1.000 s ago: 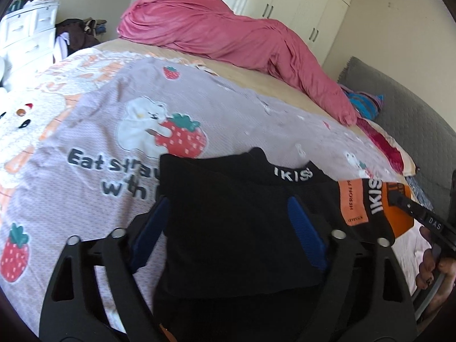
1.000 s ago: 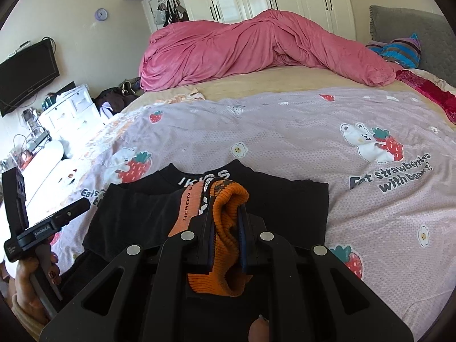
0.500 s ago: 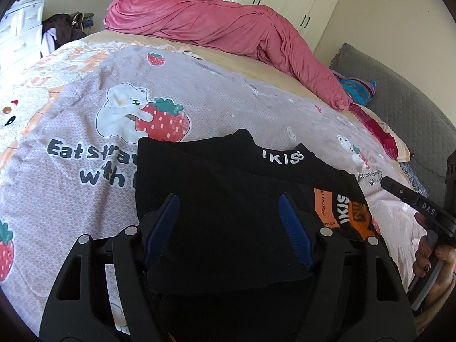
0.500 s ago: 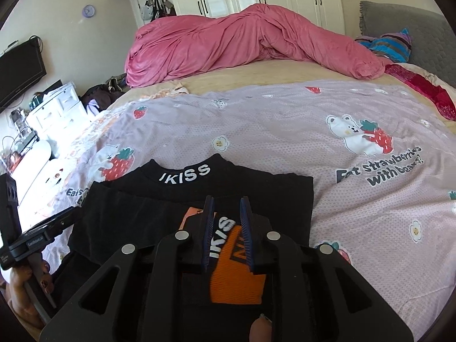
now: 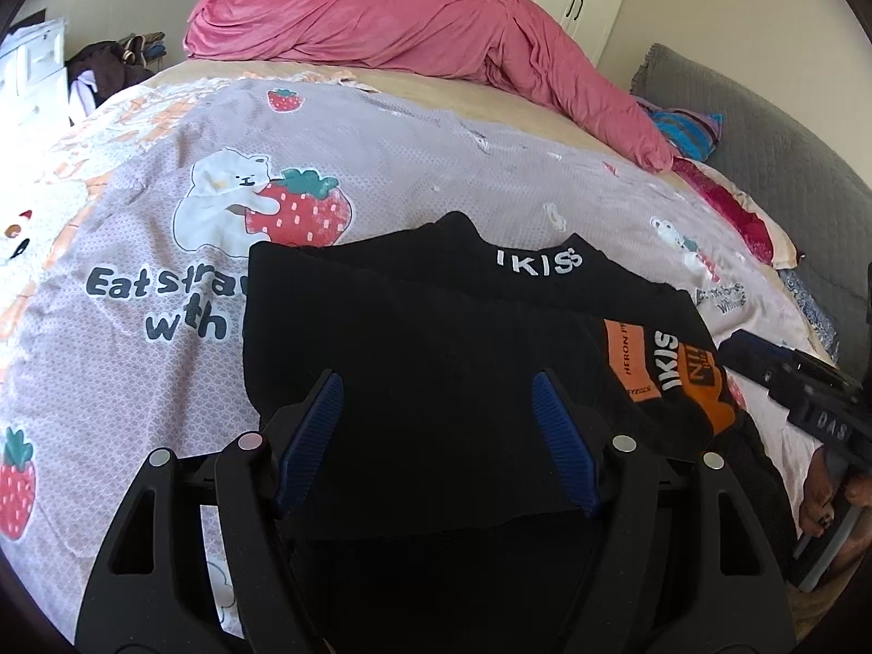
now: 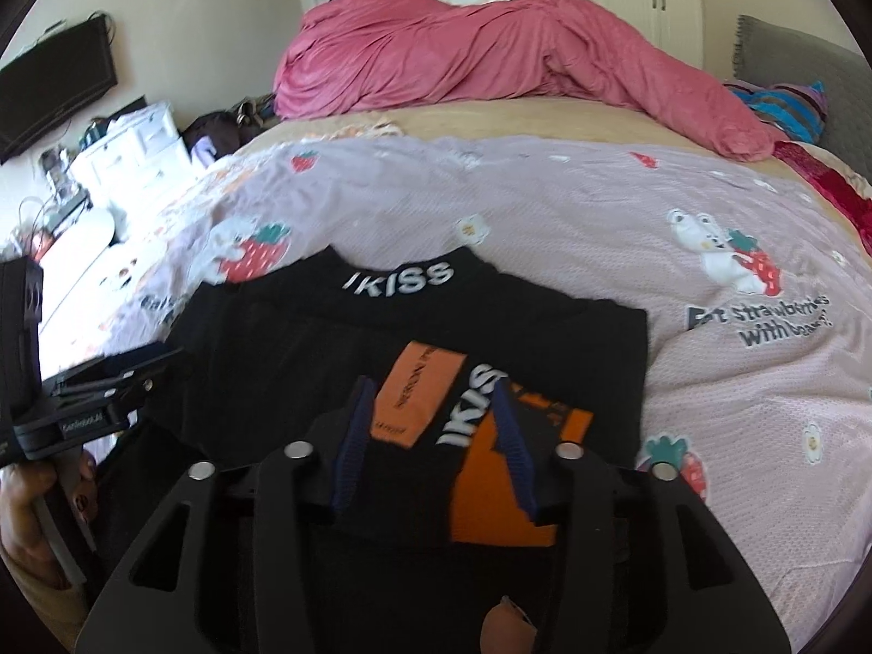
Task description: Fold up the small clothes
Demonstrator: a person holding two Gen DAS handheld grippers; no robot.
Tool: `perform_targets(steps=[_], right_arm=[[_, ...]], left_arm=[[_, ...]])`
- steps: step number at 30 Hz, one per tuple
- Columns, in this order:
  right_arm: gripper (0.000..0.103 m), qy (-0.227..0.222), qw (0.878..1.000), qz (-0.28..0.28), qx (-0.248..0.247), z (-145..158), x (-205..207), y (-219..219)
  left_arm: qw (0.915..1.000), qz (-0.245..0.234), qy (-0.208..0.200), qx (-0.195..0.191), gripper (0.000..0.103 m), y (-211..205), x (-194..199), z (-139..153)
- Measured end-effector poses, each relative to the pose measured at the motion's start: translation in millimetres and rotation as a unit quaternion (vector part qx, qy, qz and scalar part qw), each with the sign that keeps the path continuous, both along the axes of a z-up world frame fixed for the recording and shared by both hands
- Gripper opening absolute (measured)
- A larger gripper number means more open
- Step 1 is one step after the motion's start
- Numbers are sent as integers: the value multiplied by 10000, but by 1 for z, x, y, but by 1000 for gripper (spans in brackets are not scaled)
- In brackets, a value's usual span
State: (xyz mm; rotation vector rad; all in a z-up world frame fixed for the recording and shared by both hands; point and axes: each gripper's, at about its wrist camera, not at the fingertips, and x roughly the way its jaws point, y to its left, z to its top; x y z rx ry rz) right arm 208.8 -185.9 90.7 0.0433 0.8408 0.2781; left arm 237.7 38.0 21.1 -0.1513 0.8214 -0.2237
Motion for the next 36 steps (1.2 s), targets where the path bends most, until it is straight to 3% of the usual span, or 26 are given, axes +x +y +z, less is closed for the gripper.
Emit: perform_targets(steps=[3, 14, 18, 20, 27, 32, 36], right_arm=[[54, 120, 9998, 105, -93, -7, 0, 8], [59, 570, 9974, 404, -167, -33, -2, 25], [59, 901, 9950, 155, -404, -45, 5, 16], [59, 1019, 9945, 72, -241, -52, 6, 8], [59, 1006, 9949, 24, -31, -48, 4, 2], [69, 933, 9956, 6, 111, -40, 2, 0], [70, 899, 9958, 26, 158, -36, 1, 0]], left_arm=[[9998, -66, 69, 150, 77, -5, 0, -3], [9963, -100, 545, 654, 80, -10, 6, -28], [9963, -125, 552, 648, 81, -9, 5, -30], [9963, -144, 558, 642, 81, -9, 3, -30], [9968, -138, 561, 544, 81, -6, 2, -28], [9969, -122, 550, 550, 81, -7, 0, -26], [9972, -108, 543, 506, 81, -6, -1, -23]])
